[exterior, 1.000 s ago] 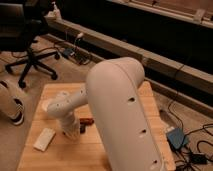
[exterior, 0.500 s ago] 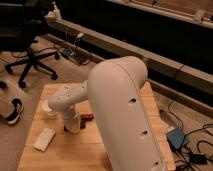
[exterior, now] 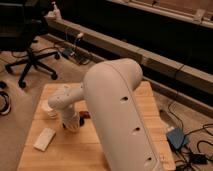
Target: Push the eraser across the table
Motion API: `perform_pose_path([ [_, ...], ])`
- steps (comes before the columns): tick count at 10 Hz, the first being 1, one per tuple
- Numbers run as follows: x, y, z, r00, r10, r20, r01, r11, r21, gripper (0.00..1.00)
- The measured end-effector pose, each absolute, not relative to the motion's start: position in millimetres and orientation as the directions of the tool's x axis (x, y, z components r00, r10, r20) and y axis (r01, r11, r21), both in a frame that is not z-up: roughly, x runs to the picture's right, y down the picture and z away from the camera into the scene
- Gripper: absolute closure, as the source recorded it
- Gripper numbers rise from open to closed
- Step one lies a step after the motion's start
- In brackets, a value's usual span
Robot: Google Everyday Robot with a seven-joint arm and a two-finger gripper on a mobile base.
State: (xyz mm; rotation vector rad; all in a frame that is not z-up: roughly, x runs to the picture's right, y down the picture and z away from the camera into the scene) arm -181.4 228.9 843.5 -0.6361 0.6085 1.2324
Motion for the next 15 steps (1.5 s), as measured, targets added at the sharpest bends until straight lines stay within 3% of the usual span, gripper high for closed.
perform_pose_path([
  [15,-210.4,161.3,893.9,0.269,0.721,-0.638,-0.960,0.256,-0.116,1.00],
])
